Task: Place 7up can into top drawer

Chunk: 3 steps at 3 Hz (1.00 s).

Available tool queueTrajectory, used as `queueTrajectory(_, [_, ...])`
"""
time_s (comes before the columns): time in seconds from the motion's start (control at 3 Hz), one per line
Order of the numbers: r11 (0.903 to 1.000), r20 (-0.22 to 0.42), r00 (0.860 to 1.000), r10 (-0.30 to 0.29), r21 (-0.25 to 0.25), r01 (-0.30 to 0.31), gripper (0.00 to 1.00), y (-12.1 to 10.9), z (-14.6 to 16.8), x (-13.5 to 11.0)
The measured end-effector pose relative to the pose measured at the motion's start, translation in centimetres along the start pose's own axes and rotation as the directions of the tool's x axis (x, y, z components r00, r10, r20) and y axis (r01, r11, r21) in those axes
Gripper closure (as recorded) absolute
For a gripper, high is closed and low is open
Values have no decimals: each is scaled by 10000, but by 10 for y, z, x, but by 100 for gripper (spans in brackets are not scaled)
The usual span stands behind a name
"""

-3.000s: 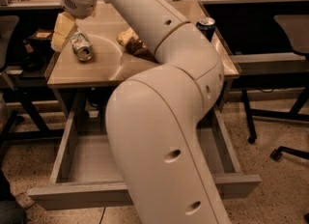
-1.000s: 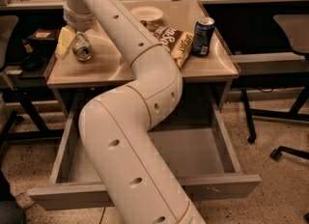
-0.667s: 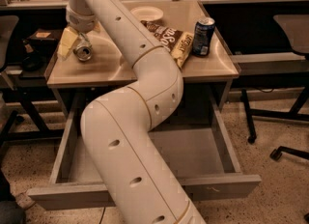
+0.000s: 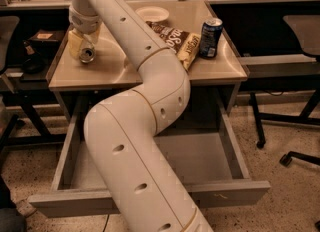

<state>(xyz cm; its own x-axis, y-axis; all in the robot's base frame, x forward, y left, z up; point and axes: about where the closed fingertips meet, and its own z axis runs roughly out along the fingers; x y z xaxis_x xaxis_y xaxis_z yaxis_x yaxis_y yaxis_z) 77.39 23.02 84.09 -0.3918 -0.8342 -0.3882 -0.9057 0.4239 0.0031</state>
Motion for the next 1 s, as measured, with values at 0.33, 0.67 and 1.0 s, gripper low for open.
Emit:
queueTrajectory(0.33, [10000, 0, 10000, 0, 0, 0, 65, 0, 0, 0])
queueTrajectory(0.67, [10000, 2, 10000, 0, 1, 0, 89, 0, 0, 0])
queueTrajectory(1.0, [9998, 283, 9995, -103, 146, 99, 100, -2, 2, -10])
